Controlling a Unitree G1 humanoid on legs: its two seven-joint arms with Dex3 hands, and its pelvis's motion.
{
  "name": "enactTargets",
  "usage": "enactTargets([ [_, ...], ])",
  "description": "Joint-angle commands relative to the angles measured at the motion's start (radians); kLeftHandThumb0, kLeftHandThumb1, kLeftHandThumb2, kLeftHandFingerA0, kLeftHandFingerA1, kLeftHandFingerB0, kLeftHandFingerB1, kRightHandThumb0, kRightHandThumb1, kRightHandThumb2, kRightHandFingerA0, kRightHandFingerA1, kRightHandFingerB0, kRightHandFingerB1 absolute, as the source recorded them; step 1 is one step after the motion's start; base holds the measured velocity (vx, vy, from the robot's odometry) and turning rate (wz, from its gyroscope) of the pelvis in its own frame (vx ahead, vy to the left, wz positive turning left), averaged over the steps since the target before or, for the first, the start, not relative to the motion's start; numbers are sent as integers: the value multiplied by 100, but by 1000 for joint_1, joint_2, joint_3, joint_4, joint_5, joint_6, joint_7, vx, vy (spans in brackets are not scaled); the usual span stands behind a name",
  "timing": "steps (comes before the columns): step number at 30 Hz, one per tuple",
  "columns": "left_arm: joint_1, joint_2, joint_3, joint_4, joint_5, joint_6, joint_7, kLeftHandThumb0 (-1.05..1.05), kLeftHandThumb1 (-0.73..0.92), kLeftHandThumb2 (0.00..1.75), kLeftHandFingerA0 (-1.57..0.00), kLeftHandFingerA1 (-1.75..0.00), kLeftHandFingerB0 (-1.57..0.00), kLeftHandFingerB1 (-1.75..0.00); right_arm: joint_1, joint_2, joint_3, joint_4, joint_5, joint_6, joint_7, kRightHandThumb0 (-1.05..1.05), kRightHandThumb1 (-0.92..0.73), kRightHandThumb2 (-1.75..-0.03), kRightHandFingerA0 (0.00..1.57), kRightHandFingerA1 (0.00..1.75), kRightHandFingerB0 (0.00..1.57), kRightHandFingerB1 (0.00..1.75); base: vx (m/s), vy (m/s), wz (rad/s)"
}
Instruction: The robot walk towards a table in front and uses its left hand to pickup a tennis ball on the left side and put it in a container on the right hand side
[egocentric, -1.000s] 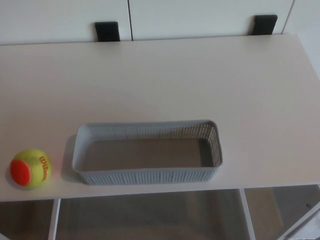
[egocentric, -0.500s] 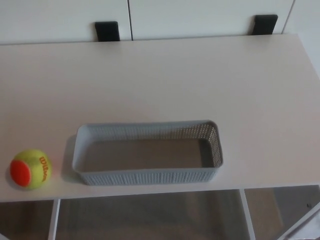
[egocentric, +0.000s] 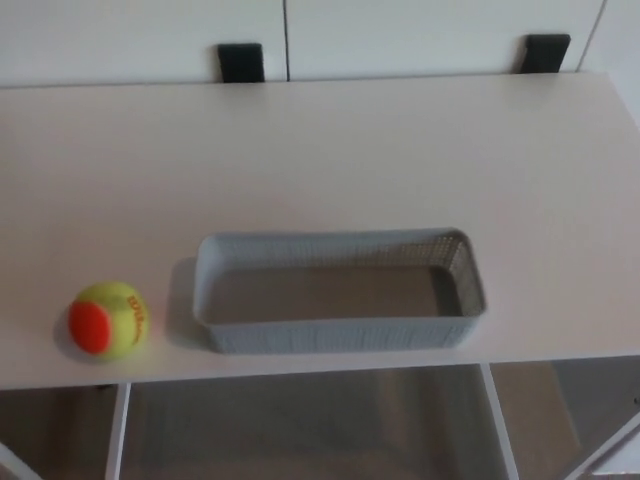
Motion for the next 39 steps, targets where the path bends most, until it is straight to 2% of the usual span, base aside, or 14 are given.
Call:
enactTargets([
  [1,-8,18,7,-7,19,-20,7,5,69,61,-19,-40,-13,-30,1,-9,-5,2,3,5,4,-22,-44,-53,83,51,61,45,-2,-142,3],
  [2,-8,21,6,-7,17,-21,2,5,70,61,-18,-40,-12,-29,-1,-10,-3,6,0,5,1,-32,-38,-63,79,58,58,52,26,59,-10],
  [4,-9,22,6,-11,15,-15,3,4,69,61,-19,-40,-13,-30,-4,-13,0,13,-7,-4,-1,-34,-38,-65,78,59,57,52,-1,236,-8],
  [9,-13,23,6,-28,15,-5,6,5,70,61,-18,-40,-13,-30,-20,-16,-1,26,-6,2,-2,-33,-38,-64,78,58,57,52,39,139,5],
  [10,-12,22,5,-34,15,-4,6,5,70,61,-17,-40,-12,-30,-21,-17,1,25,-8,1,-2,-24,-45,-54,81,51,60,45,0,0,0],
  [17,-4,17,11,-47,2,1,-3,5,70,61,-16,-39,-11,-29,-18,-23,14,17,-20,2,-10,-26,-45,-53,80,50,60,44,-11,-114,-3],
  [25,0,7,9,-63,16,3,12,5,69,60,-19,-40,-13,-30,-19,-22,16,22,-18,-10,-17,-33,-39,-64,77,58,57,51,3,-55,0],
  [26,4,5,7,-78,19,8,18,5,69,60,-19,-40,-13,-30,-14,-22,18,11,-21,-11,-24,-33,-39,-64,77,58,57,51,15,95,-15],
  [27,4,6,5,-80,22,8,20,6,69,60,-19,-41,-14,-30,-12,-22,19,8,-22,-11,-25,-26,-46,-54,78,49,60,44,21,120,-8],
  [34,1,20,4,-70,33,-12,15,6,70,60,-16,-39,-13,-30,-12,-18,15,11,-17,-2,-25,-25,-46,-54,79,50,60,45,-2,299,-6],
  [35,5,22,3,-78,37,-14,20,5,68,60,-18,-40,-15,-30,-15,-19,16,15,-19,-2,-26,-35,-39,-66,74,58,56,52,9,173,3],
  [36,10,25,1,-93,44,-14,28,5,68,60,-18,-40,-15,-30,-16,-20,18,18,-22,-2,-27,-35,-39,-66,74,58,56,52,33,141,17],
  [37,16,27,6,-105,43,-12,31,4,66,59,-19,-40,-15,-30,-15,-20,19,17,-23,-4,-27,-26,-47,-54,79,50,60,44,13,52,12],
  [39,21,29,13,-111,39,-16,29,3,65,59,-20,-41,-15,-30,-13,-20,20,14,-25,-4,-30,-26,-46,-54,79,50,61,45,38,-9,17],
])
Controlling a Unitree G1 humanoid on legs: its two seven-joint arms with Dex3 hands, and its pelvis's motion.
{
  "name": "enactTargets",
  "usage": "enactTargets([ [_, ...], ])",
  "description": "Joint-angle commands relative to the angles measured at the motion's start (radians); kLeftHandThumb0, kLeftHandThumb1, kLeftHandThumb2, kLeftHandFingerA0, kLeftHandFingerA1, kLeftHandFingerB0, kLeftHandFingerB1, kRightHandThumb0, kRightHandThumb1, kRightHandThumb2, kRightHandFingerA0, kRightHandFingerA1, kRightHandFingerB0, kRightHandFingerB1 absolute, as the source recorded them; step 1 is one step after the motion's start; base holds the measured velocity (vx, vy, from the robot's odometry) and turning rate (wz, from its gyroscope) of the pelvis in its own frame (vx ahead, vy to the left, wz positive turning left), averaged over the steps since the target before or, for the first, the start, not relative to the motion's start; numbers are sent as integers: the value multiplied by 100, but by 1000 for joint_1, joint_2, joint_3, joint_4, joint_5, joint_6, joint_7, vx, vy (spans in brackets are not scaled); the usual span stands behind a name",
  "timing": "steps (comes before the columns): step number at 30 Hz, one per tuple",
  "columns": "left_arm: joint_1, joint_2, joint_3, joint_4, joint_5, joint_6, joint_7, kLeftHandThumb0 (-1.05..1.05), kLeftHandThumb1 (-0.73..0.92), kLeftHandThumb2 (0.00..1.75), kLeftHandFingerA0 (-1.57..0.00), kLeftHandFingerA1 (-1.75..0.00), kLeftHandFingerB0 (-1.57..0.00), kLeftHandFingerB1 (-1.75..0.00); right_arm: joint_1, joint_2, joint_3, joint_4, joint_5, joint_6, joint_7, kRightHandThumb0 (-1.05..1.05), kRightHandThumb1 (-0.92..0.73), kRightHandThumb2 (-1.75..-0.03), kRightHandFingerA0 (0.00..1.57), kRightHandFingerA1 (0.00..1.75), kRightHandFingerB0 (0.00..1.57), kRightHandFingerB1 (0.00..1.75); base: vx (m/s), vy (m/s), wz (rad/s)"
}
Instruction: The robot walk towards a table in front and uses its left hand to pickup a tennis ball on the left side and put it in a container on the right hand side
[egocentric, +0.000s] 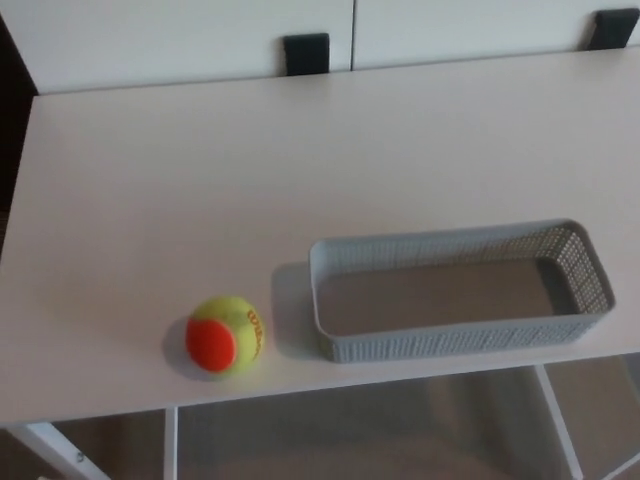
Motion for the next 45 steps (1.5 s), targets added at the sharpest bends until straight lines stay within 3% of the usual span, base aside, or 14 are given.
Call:
enactTargets([
  [1,25,11,20,-36,10,-10,13,2,65,58,-19,-40,-15,-30,3,-14,-1,-3,-6,-9,-10,-35,-38,-66,76,59,57,53,22,-16,8],
  [11,56,25,138,-79,-53,14,-13,7,68,61,-19,-39,-12,-29,1,-8,-3,-19,-5,-2,-9,-23,-46,-54,80,51,60,45,1,-11,2],
  [12,59,30,146,-80,-52,8,-19,8,70,61,-18,-39,-11,-29,1,-6,-2,-20,-5,-3,-10,-32,-39,-63,76,57,58,51,0,0,0],
  [17,59,37,153,-75,-49,-1,-31,8,70,61,-18,-39,-11,-29,0,-3,-2,-20,-5,-2,-13,-32,-39,-63,76,57,58,51,0,0,0],
  [22,76,89,284,-198,-4,-39,43,5,66,60,-12,-39,-9,-26,-13,-12,-20,-24,10,5,-8,-22,-45,-54,80,51,62,46,0,0,0],
  [24,38,161,430,-290,-12,-41,93,1,61,57,-9,-37,-10,-29,-39,-9,-23,-19,16,20,-1,-34,-37,-64,78,60,60,54,0,0,0],
  [25,45,183,456,-331,20,-48,97,-4,58,56,-13,-38,-13,-29,-44,-12,-16,-15,4,23,-13,-26,-44,-53,82,51,64,46,0,0,0],
  [35,-3,331,648,-653,3,35,56,-5,51,56,-14,-42,-17,-33,-45,-10,-18,-32,8,37,-8,-27,-45,-53,78,49,62,44,0,0,0],
  [37,-94,451,600,-775,-2,12,5,2,43,55,-14,-51,-14,-37,-41,-9,-16,-45,7,44,-10,-35,-38,-65,77,58,58,53,0,0,0],
  [38,-106,490,576,-800,30,24,-3,-5,39,51,-23,-52,-17,-35,-47,-9,-14,-39,3,50,-17,-26,-44,-53,82,50,64,45,7,-3,8],
  [39,-127,530,543,-825,41,49,-14,-2,26,79,-19,-57,-10,-52,-51,-9,-10,-32,-2,50,-21,-25,-45,-53,78,50,63,46,0,0,0],
  [41,-184,598,470,-859,19,103,-33,0,24,78,-19,-57,-9,-52,-52,-10,-10,-27,-1,46,-15,-34,-38,-64,74,58,58,53,0,0,0],
  [42,-220,634,409,-864,25,112,-40,-1,18,76,-21,-57,-11,-52,-50,-12,-11,-27,2,44,-9,-25,-45,-53,79,50,62,46,0,0,0],
  [45,-288,692,285,-861,50,135,-53,-1,17,75,-20,-57,-12,-52,-42,-14,-8,-28,-3,35,-11,-27,-45,-53,79,50,62,45,0,0,0],
])
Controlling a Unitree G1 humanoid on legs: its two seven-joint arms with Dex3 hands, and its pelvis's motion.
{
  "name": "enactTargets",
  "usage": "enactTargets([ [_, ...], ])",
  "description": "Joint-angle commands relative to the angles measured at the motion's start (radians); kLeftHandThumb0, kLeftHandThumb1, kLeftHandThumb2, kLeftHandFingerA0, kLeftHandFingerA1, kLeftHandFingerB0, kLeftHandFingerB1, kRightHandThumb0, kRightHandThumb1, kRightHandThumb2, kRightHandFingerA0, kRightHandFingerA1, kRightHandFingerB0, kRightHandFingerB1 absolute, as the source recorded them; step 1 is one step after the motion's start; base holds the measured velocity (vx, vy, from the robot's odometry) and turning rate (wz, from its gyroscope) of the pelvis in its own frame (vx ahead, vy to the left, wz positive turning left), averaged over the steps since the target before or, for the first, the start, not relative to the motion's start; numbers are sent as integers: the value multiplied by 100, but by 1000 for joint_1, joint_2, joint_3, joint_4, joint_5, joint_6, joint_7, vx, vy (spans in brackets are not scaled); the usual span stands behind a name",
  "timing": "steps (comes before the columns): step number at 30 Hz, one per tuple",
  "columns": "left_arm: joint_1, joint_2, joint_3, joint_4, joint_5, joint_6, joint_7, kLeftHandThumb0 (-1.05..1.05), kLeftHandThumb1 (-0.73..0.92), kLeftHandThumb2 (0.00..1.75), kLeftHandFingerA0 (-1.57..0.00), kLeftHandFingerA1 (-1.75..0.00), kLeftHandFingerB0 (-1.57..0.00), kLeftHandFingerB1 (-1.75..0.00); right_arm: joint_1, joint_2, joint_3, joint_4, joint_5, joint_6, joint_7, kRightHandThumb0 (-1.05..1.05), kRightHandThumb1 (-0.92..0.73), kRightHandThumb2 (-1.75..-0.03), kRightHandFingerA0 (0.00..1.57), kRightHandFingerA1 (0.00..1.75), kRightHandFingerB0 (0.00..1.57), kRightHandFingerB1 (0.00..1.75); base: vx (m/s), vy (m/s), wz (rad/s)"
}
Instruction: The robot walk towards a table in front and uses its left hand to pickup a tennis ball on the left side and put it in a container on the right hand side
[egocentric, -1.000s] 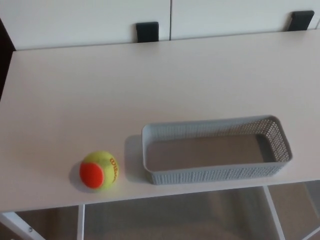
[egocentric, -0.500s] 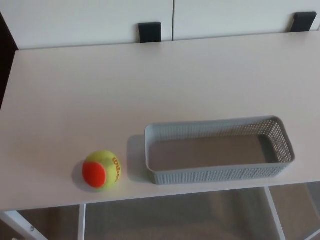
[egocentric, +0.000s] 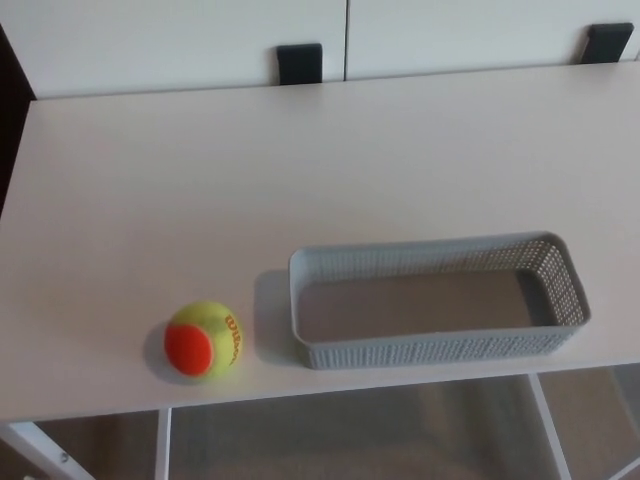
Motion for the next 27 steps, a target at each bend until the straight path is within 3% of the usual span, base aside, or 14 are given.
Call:
enactTargets([
  [1,-122,120,-215,-11,44,111,-71,-1,17,75,-20,-57,-12,-52,13,-16,5,-1,-11,7,-10,-27,-45,-53,79,50,62,45,0,0,0],
  [2,-134,126,-232,-9,46,118,-72,-1,17,75,-20,-57,-12,-52,14,-16,6,-2,-12,6,-11,-27,-45,-53,79,50,62,45,0,0,0],
  [3,-188,140,-312,9,70,121,-76,-6,28,48,-36,-49,-33,-33,16,-17,5,-5,-11,5,-11,-36,-38,-66,75,58,58,53,0,0,0],
  [5,-296,156,-470,49,115,122,-83,-4,27,48,-38,-50,-34,-34,22,-19,3,-14,-7,3,-8,-34,-38,-65,77,59,60,54,0,0,0],
  [8,-349,148,-538,76,140,120,-82,0,27,48,-45,-47,-38,-34,24,-18,3,-21,-4,10,-7,-33,-39,-65,75,58,59,53,0,0,0],
  [10,-486,108,-737,162,267,104,-90,-7,26,48,-38,-49,-32,-31,3,-20,-1,9,-1,7,-2,-35,-38,-65,74,58,59,53,0,0,0],
  [13,-508,107,-769,175,282,107,-84,-7,26,48,-38,-49,-32,-31,1,-21,0,13,-2,5,-1,-35,-38,-65,74,58,59,53,0,0,0],
  [15,-594,78,-888,212,343,157,-96,-8,28,50,-31,-48,-29,-31,-1,-20,6,-5,-8,12,-5,-34,-38,-64,73,57,57,53,0,0,0],
  [20,-636,65,-950,235,364,177,-94,-7,28,50,-30,-49,-28,-31,-5,-18,7,1,-8,6,-8,-32,-38,-63,76,58,59,53,0,0,0],
  [21,-656,54,-980,243,377,195,-100,-5,9,72,-20,-58,-14,-53,-4,-20,10,-5,-12,6,-9,-25,-45,-53,81,50,62,45,0,0,0],
  [27,-714,24,-1055,266,422,239,-114,-5,8,71,-19,-58,-14,-53,1,-24,20,-28,-24,9,-17,-25,-45,-53,81,50,62,45,0,0,0],
])
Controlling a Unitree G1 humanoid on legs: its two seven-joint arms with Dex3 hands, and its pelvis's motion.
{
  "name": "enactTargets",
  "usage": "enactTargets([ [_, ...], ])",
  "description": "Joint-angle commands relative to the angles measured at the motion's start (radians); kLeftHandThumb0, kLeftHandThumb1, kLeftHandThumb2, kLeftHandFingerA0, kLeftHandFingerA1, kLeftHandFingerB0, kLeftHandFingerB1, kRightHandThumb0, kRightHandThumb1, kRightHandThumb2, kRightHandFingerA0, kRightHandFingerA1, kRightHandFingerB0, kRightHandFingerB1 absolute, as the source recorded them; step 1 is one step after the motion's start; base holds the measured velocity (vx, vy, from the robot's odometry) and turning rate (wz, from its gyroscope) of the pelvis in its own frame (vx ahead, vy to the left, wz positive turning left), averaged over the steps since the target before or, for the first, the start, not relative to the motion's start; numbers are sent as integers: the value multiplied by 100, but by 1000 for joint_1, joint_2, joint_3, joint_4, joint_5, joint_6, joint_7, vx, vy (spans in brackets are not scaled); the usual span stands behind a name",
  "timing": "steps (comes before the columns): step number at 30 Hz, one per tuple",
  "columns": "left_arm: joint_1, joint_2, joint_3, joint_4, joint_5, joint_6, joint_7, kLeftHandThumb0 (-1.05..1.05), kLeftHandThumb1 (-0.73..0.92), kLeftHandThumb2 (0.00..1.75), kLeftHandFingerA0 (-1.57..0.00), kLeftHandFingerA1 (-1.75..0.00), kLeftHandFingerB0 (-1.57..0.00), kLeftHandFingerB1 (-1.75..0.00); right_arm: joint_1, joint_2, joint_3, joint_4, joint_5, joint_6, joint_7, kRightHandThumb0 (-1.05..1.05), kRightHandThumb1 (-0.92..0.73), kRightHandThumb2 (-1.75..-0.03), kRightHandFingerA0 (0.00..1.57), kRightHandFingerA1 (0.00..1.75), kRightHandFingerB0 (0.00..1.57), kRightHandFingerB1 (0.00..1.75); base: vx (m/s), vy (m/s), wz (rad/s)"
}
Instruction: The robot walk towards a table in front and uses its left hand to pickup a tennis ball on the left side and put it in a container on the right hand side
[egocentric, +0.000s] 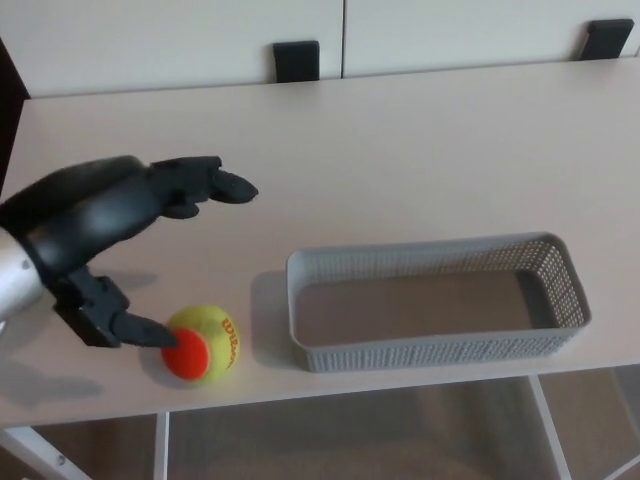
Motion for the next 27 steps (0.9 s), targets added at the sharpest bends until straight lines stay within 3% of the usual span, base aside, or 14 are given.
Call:
enactTargets([
  [1,-66,-24,-93,42,165,107,-41,-5,7,70,-18,-57,-12,-52,5,-24,1,-29,-6,6,-4,-26,-45,-53,78,50,61,46,0,0,0],
  [2,-82,-31,-119,52,189,119,-47,-6,7,71,-17,-57,-12,-52,4,-24,-1,-35,-4,8,-1,-33,-38,-65,74,58,58,53,0,0,0],
  [7,-106,-36,-174,76,262,118,-65,-7,9,72,-17,-56,-12,-52,8,-25,4,-44,-14,-7,-5,-34,-37,-66,72,59,57,54,0,0,0],
  [8,-106,-35,-190,81,285,112,-68,-8,9,72,-17,-56,-13,-52,14,-23,1,-53,-8,-10,3,-25,-45,-53,77,51,61,47,0,0,0],
  [10,-107,-37,-197,83,299,112,-71,-8,9,72,-17,-56,-13,-52,17,-22,-1,-58,-5,-10,6,-25,-45,-53,77,51,61,47,0,0,0],
  [11,-101,-35,-222,90,331,106,-71,-9,11,73,-15,-55,-12,-51,21,-28,9,-80,-20,9,-5,-37,-38,-68,71,58,56,54,0,0,0],
  [13,-91,-38,-240,92,362,102,-68,-8,10,72,-16,-55,-13,-52,9,-32,13,-67,-28,22,-16,-35,-39,-66,72,57,56,53,0,0,0],
  [14,-91,-35,-248,89,376,101,-76,-11,10,73,-15,-55,-13,-51,7,-30,11,-66,-24,24,-17,-24,-46,-54,80,50,62,46,0,0,0],
  [19,-74,-43,-278,78,421,112,-103,-11,9,72,-14,-55,-13,-51,9,-29,11,-75,-19,10,-18,-34,-39,-65,76,58,59,53,0,0,0],
  [20,-73,-46,-278,78,425,112,-104,-11,9,72,-14,-55,-13,-51,9,-30,12,-76,-23,10,-22,-34,-39,-65,76,58,59,53,0,0,0],
  [21,-69,-50,-278,77,432,113,-107,-11,9,72,-14,-55,-13,-51,11,-31,15,-81,-26,11,-26,-25,-47,-54,81,49,63,45,0,0,0],
  [23,-63,-59,-273,77,446,112,-117,-11,9,72,-14,-55,-13,-51,12,-32,17,-84,-25,12,-28,-25,-47,-54,81,49,63,45,0,0,0],
  [24,-57,-63,-275,77,452,111,-117,-25,28,53,-22,-41,-28,-33,8,-33,17,-80,-24,17,-26,-26,-48,-54,80,50,62,44,0,0,0],
  [27,-35,-72,-283,83,492,86,-113,-28,28,54,-23,-41,-29,-34,-7,-30,7,-75,-4,50,-9,-32,-42,-65,76,57,59,52,0,0,0],
])
